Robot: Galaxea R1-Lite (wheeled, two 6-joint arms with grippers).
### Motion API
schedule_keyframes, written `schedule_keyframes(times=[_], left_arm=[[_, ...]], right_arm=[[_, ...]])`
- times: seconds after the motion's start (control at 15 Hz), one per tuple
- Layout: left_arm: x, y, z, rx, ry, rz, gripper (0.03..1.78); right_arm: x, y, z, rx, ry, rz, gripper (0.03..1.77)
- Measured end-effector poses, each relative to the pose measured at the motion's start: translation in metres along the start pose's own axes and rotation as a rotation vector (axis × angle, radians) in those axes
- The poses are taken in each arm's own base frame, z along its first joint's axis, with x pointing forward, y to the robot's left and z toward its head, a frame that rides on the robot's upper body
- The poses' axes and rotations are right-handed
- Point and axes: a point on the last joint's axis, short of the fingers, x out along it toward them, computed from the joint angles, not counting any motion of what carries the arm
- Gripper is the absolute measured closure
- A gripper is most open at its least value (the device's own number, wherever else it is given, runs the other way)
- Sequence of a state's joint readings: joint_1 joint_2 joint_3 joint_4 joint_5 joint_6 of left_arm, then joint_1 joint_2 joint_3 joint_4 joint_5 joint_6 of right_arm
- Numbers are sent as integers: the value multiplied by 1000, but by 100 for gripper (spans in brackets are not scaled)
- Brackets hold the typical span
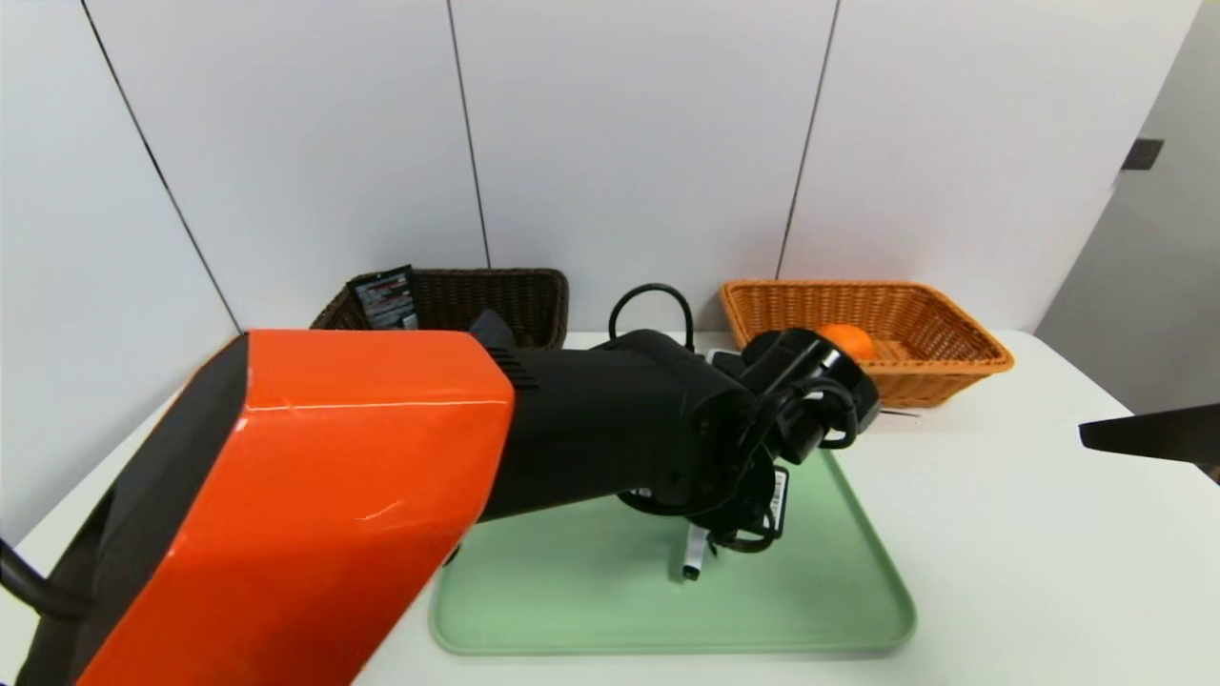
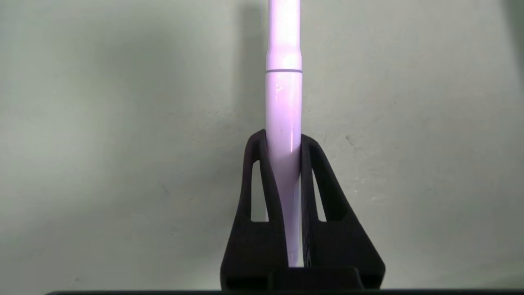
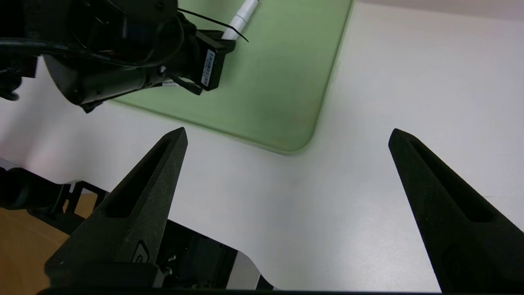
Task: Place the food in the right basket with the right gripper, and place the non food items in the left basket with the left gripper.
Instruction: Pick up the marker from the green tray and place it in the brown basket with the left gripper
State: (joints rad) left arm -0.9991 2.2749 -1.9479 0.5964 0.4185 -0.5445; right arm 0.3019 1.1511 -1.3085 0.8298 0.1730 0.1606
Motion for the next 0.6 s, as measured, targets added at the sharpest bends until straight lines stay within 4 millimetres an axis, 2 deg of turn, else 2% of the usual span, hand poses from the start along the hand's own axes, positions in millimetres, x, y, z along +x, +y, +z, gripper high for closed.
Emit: schedule_keyframes(times=[0.13, 0.27, 0.47, 0.6], left_arm=[[-22, 11, 13, 10, -54, 17, 165], [-48, 36, 33, 36, -99, 43, 165], [-79, 102, 68, 122, -167, 136, 165], [-92, 144, 85, 214, -197, 210, 165]], right_arm=[[0, 0, 0, 1, 0, 0, 10], [-1, 0, 0, 3, -3, -2, 10], [-2, 0, -1, 3, -6, 0, 10], [-2, 0, -1, 1, -5, 1, 10]])
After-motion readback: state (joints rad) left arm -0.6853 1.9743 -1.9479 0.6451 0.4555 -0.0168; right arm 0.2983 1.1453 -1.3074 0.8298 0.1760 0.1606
